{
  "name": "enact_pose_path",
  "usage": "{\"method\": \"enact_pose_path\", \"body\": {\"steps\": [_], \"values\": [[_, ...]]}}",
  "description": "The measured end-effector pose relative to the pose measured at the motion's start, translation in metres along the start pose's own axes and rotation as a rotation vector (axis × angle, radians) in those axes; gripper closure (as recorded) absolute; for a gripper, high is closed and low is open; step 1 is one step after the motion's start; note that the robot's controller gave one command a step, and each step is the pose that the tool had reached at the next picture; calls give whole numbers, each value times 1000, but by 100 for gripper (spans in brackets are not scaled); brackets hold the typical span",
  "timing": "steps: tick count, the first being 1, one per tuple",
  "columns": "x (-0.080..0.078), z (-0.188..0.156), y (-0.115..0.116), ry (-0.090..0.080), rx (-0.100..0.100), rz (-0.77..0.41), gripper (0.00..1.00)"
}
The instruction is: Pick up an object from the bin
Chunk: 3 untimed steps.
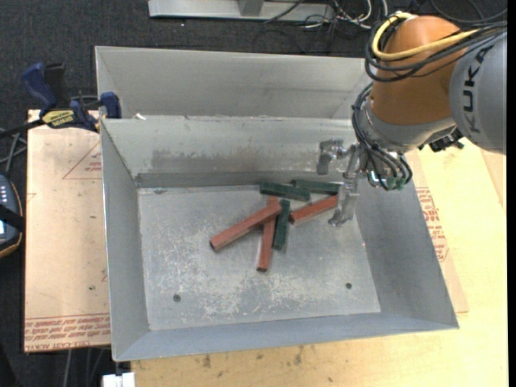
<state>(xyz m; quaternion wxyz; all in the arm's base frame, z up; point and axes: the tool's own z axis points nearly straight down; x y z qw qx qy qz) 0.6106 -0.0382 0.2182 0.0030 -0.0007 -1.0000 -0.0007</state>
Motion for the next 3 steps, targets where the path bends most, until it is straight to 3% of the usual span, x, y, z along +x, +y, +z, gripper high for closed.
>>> {"method": "enact_pose_path", "body": {"steps": [1,2,3], "values": [[-2,-4,0,-8,1,-1,0],[-9,44,-9,-12,1,-106,0],[-14,132,-18,-12,2,-269,0]]}}
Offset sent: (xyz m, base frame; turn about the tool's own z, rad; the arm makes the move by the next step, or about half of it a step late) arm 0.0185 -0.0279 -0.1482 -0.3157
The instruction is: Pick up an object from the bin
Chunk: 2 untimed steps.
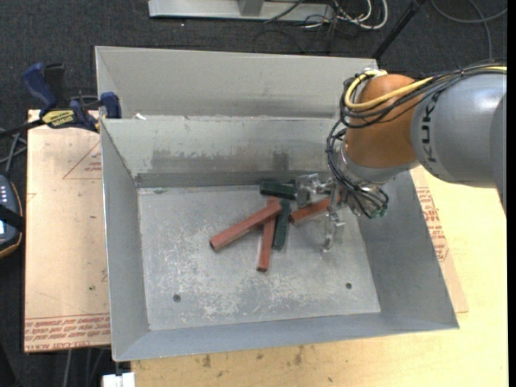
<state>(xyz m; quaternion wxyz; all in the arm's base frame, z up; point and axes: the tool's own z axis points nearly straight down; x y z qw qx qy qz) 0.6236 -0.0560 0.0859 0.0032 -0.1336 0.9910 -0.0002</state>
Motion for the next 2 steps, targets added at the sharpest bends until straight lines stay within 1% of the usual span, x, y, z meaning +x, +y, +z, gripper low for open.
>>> {"method": "enact_pose_path", "body": {"steps": [1,2], "values": [[-20,20,-13,11,-7,-219,0],[-22,17,-17,11,-7,-183,0]]}}
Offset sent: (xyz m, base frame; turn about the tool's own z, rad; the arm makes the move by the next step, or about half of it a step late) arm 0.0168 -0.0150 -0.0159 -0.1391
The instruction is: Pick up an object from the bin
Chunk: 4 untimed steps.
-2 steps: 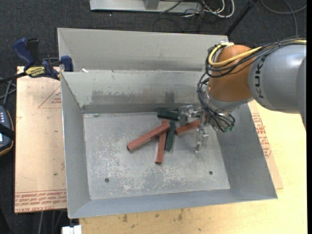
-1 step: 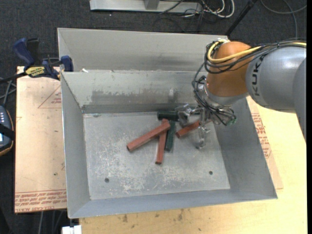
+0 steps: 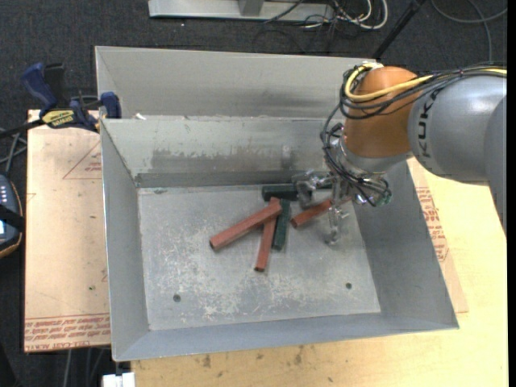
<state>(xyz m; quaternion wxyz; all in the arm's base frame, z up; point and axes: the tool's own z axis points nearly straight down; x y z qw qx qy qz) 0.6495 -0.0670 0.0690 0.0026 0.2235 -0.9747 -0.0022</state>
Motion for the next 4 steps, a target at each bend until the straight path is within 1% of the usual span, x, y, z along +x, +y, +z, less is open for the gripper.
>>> {"method": "enact_pose_path", "body": {"steps": [1,3,4], "values": [[0,1,4,-7,6,-33,100],[0,-3,4,-6,5,-32,100],[0,-12,5,-5,4,-32,100]]}}
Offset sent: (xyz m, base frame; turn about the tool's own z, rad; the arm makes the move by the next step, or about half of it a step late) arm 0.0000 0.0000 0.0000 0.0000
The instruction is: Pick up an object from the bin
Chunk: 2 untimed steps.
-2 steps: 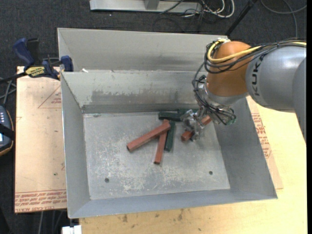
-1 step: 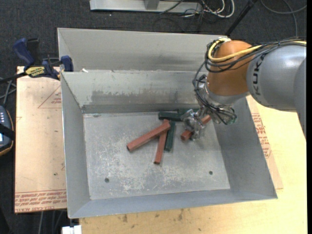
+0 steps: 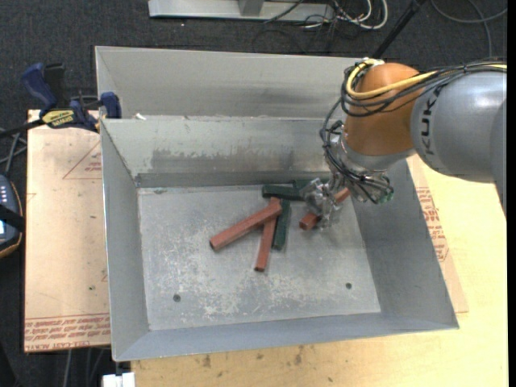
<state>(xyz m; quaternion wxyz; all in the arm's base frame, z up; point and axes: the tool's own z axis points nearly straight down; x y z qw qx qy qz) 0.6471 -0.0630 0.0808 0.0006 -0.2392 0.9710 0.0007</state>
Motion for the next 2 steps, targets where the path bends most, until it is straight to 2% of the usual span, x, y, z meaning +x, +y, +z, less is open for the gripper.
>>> {"method": "enact_pose_path", "body": {"steps": [2], "values": [[-1,-17,0,-3,2,0,100]]}}
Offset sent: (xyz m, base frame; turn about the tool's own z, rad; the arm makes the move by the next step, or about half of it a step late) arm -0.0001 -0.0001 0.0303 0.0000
